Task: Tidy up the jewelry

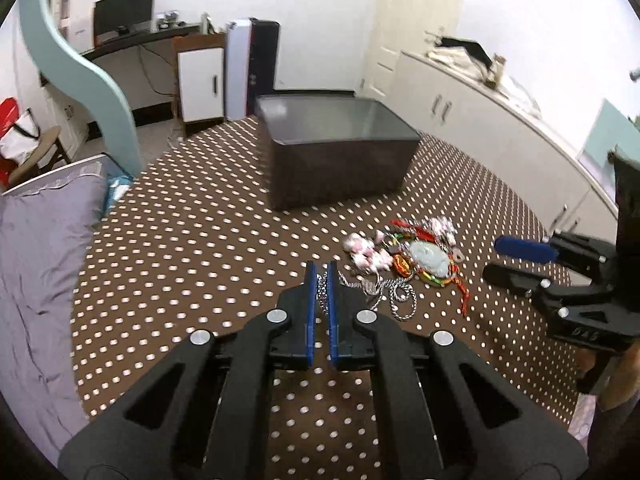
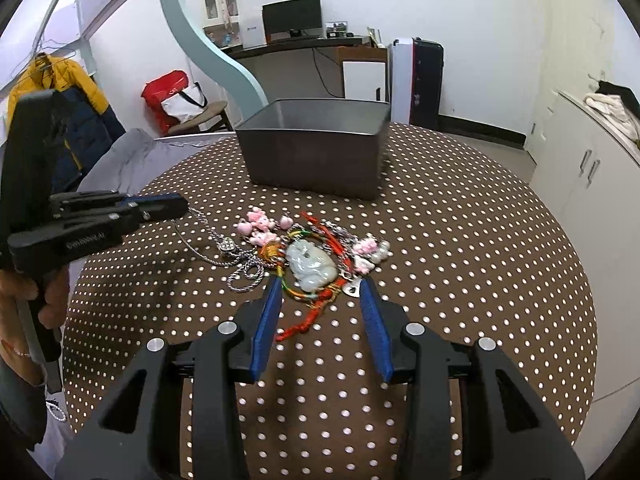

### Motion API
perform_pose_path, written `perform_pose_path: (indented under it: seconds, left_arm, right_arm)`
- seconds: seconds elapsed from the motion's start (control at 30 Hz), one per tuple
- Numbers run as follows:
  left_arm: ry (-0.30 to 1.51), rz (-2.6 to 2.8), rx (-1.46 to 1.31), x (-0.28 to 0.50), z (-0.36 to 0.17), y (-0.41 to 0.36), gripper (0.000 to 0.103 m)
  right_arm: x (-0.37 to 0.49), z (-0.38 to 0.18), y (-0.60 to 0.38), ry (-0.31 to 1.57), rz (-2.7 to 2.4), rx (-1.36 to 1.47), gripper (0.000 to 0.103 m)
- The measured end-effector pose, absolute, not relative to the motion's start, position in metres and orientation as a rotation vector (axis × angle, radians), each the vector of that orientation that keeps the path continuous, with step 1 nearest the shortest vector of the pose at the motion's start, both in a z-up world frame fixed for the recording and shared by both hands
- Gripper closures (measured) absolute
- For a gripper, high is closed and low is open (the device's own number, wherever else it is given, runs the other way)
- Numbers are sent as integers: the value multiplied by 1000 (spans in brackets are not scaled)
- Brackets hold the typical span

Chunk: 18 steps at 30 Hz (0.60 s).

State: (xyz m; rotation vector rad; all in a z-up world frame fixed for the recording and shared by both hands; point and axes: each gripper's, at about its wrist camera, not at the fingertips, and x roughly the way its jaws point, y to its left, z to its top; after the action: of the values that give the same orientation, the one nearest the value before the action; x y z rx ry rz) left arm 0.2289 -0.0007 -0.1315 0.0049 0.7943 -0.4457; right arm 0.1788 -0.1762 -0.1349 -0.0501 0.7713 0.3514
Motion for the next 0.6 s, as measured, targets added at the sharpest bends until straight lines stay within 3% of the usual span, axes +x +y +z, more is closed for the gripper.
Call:
perform_pose_path:
  seconds: [0.6]
  left_arm:
    - [628, -493, -80, 192, -66, 36, 98]
  right_arm:
    - [181, -141, -141, 795, 416, -122, 65]
